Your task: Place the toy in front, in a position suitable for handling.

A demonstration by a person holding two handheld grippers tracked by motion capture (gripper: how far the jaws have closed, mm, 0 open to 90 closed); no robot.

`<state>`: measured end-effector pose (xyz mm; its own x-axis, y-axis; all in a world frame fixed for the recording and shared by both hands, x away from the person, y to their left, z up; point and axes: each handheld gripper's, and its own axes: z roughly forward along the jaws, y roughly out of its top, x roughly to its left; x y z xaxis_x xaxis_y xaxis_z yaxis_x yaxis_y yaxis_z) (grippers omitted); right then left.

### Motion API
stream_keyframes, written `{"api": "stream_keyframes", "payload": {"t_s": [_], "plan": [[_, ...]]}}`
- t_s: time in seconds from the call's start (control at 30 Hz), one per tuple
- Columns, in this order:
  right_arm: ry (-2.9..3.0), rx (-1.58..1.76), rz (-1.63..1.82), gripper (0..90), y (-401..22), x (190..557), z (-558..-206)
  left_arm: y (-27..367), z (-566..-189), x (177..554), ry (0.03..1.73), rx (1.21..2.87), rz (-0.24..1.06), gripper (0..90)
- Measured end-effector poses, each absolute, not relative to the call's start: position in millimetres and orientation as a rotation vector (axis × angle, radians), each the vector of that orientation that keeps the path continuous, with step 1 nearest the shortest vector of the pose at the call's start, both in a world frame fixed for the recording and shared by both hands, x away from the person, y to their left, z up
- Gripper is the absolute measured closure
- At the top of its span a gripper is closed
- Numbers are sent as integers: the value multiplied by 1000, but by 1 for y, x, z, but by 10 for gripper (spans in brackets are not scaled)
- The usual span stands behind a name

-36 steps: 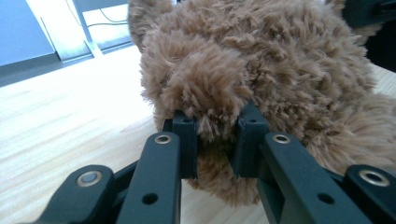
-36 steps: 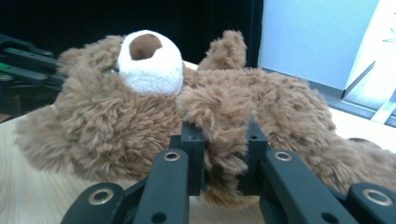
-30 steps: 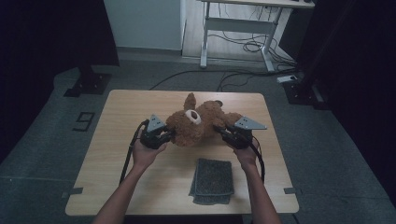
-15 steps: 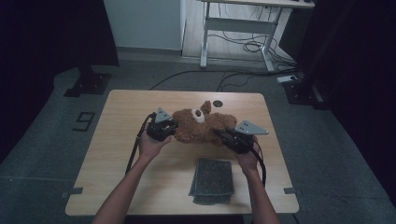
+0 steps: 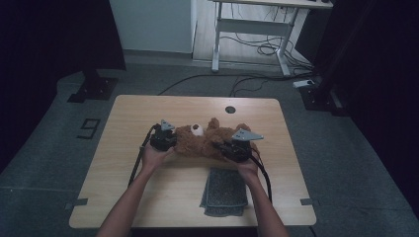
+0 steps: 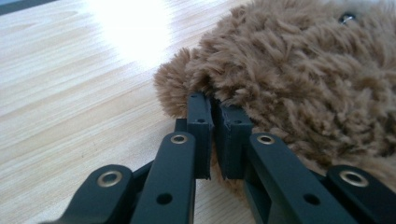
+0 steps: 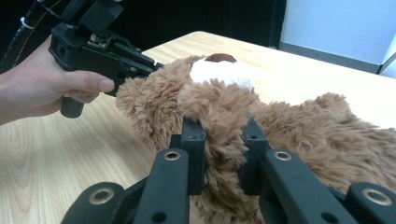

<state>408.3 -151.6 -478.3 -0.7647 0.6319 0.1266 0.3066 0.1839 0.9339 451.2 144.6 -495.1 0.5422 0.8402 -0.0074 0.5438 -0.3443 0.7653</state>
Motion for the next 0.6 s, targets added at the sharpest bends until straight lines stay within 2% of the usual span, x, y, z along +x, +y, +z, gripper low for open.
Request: {"api": "stream_keyframes", "payload": {"t_s": [0.23, 0.3, 0.43, 0.6], "plan": [[2192, 917, 1606, 768, -151, 412, -483, 149, -490, 453, 1116, 2022, 492, 779], [2187, 927, 1607, 765, -152, 412, -484, 154, -487, 450, 1116, 2003, 486, 707], [2183, 933, 1605, 758, -152, 412, -487, 167, -468, 431, 1076, 1954, 487, 657], [2171, 931, 1585, 731, -154, 413, -488, 166, -455, 406, 1007, 1939, 477, 605]]}}
